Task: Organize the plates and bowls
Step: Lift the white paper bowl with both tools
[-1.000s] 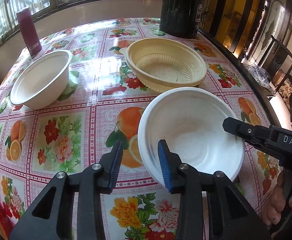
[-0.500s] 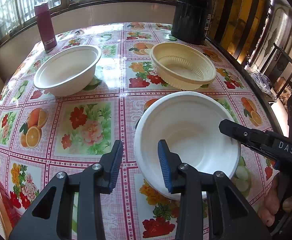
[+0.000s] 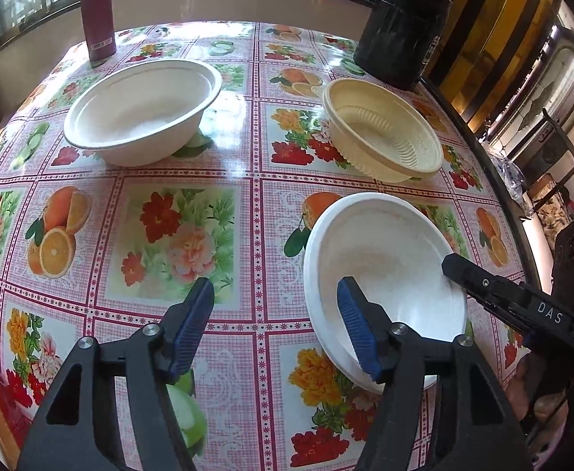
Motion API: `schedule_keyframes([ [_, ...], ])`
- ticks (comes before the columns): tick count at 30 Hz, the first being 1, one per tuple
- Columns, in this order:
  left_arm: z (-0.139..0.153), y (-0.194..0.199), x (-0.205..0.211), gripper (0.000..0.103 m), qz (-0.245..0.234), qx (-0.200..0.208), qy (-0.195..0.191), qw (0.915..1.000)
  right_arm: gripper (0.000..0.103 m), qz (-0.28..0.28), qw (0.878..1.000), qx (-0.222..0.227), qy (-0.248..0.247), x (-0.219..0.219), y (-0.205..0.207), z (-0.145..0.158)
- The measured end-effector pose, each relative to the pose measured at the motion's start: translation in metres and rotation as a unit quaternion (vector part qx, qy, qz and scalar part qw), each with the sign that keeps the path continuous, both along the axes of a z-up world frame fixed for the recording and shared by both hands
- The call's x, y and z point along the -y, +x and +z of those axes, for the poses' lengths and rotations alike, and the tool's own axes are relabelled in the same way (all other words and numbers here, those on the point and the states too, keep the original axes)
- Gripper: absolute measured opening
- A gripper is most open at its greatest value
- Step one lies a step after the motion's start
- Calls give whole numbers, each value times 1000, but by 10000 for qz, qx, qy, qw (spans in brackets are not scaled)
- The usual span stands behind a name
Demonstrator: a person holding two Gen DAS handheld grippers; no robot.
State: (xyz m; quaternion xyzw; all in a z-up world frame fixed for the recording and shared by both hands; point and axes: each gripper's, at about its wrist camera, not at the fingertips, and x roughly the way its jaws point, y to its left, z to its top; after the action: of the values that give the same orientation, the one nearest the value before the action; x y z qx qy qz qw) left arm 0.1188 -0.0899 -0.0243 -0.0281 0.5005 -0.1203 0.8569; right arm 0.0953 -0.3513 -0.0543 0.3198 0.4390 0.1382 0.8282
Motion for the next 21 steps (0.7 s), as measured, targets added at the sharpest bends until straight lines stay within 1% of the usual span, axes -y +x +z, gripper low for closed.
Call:
schedule_keyframes([
  [2,0,-2,5,65,-14,79,132,9999,15,40,10000,-1,30,-1,1,1],
  [4,1,-6,7,65,-99,136,159,9997,15,54,10000,5,32,-1,0,2],
  [6,8,-14,7,65,-177,410,168,9989,15,48,10000,21,18,-2,0,3],
  [8,17,-23,8,65,-188,801,411,9958,15,54,10000,18,36,-2,-1,4],
  [10,24,-30,6,74,-258,1064,489,9928,15,67,10000,15,26,-3,-1,4],
  [11,25,-32,6,79,-332,1110,497,9920,15,71,10000,15,17,-3,-1,5],
  [13,23,-30,5,79,-428,1022,456,9928,15,80,10000,11,25,-5,-1,5],
  [16,13,-20,4,79,-466,678,269,9963,15,94,10000,3,20,-7,-1,5],
  [21,-6,-5,3,79,-489,81,-209,9986,15,126,9999,-49,3,-10,2,3],
])
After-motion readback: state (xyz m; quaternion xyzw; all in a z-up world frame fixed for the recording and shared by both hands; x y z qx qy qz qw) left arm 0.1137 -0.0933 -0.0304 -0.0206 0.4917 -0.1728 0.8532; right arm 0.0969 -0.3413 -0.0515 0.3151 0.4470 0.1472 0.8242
